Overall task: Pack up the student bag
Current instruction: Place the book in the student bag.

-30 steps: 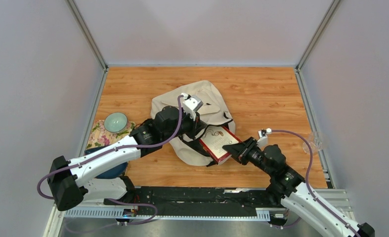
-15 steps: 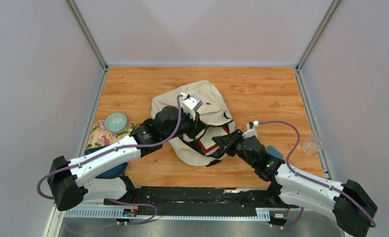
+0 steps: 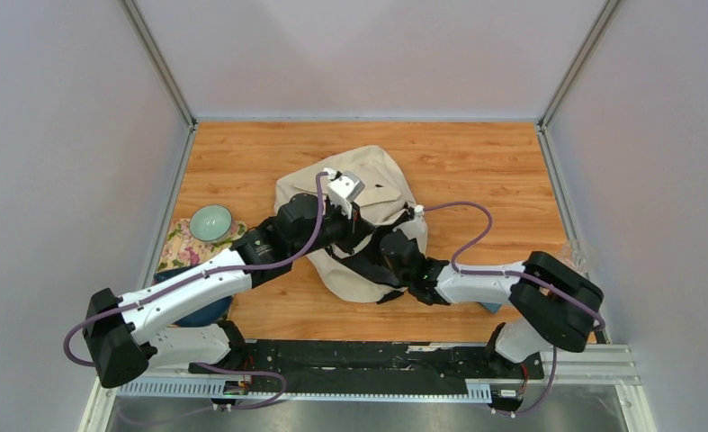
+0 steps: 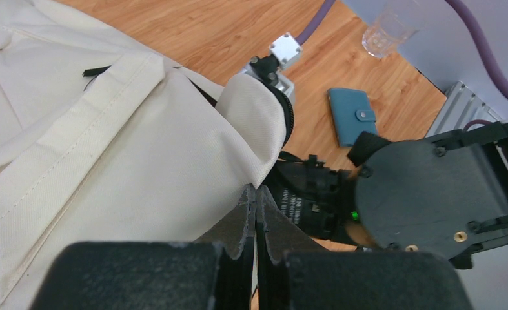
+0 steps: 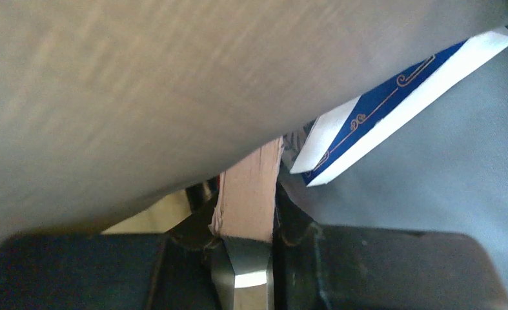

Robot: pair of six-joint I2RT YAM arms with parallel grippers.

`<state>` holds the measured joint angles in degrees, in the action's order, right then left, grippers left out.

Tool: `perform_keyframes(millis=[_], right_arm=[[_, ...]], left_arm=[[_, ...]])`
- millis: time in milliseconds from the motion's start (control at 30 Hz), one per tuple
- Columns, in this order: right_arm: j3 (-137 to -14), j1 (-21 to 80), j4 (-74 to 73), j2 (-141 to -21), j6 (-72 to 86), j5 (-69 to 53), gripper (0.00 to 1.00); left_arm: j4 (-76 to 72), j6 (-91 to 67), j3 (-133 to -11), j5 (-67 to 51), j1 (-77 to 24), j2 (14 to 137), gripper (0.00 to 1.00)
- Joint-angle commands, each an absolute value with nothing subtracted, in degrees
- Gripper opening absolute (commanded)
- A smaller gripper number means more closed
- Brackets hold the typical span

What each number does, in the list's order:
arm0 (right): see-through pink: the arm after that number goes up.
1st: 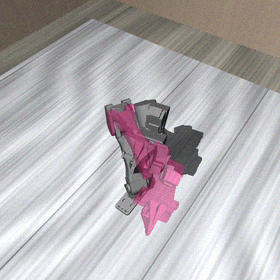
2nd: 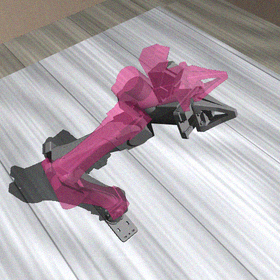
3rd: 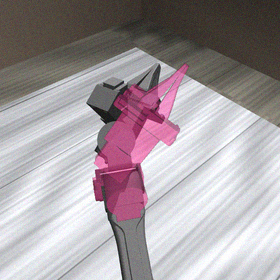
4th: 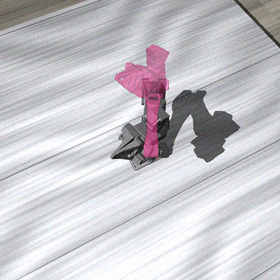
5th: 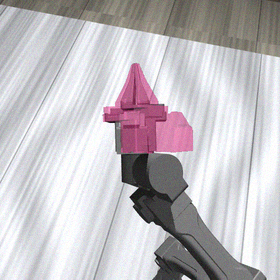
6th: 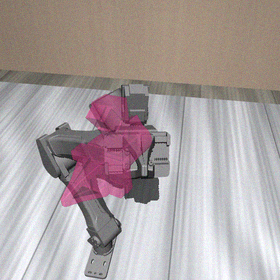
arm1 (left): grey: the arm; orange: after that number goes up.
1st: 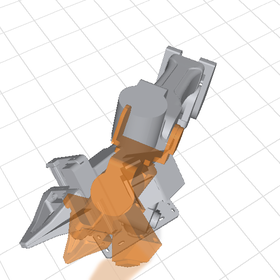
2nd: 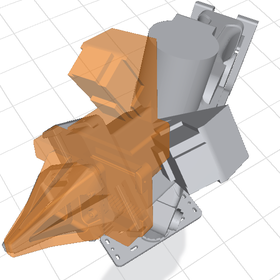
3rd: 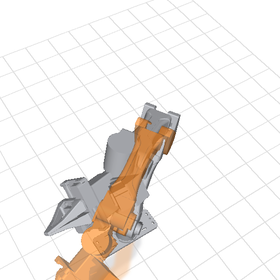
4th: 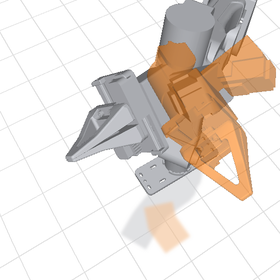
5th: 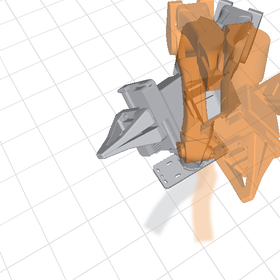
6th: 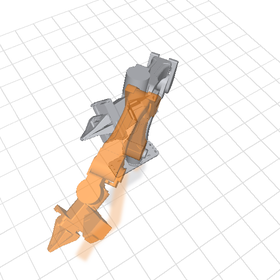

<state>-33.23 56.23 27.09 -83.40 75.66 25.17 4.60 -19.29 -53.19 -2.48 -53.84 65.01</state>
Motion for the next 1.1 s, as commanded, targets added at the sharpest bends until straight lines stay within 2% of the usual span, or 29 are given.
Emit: perform_keyframes(millis=[0,67,100,200,400,533,633,733,767,833,867,967,1067], right_arm=[[-38.49,56.6,33.93,-88.32,76.03,31.55,0.18],[-37.88,56.6,33.49,-88.86,76.29,31.82,0.3],[-36.4,56.6,32.79,-88.6,76.72,31.9,0.42],[-33.06,56.08,31.91,-85.89,77.87,32.61,0.61],[-29.0,54.58,26.22,-78.24,73.93,28.84,0.74],[-30.15,55.28,18.56,-74.1,71.72,24.7,0.75],[-28.83,56.86,17.31,-71.9,71.89,23.91,0.66],[-27.6,58.18,16.35,-70.67,73.64,23.29,0.49],[-27.51,58.71,15.83,-70.58,74.0,23.2,0.38],[-27.25,59.23,15.47,-70.58,74.53,23.2,0.26],[-27.25,59.76,15.29,-70.66,74.79,23.46,0.16],[-27.95,60.73,14.24,-71.63,75.06,23.99,0.1],[-28.12,60.91,14.32,-72.59,75.59,24.26,0.09]], left_arm=[[-0.26,-21.18,-53.88,-5.63,-54.32,61.17,0.0],[-0.26,-20.83,-53.53,-5.01,-54.32,60.3,0.0],[-0.26,-20.57,-53.35,-4.66,-54.32,60.03,0.0],[1.14,-20.04,-52.47,-3.61,-54.4,58.98,0.0],[0.97,-20.04,-51.59,-3.25,-54.32,58.71,0.0],[0.79,-20.21,-51.33,-3.43,-54.32,58.89,0.0],[0.7,-20.3,-50.98,-3.16,-54.32,58.62,0.0],[0.62,-20.39,-50.71,-2.99,-54.4,58.45,0.0],[0.79,-20.39,-50.63,-2.99,-54.32,58.36,0.0],[0.62,-20.3,-50.71,-2.9,-54.32,58.45,0.0],[0.62,-20.3,-50.71,-2.9,-54.32,58.45,0.0],[0.88,-20.21,-51.06,-3.16,-54.32,58.62,0.0],[0.79,-20.13,-51.06,-3.08,-54.32,58.62,0.0]])
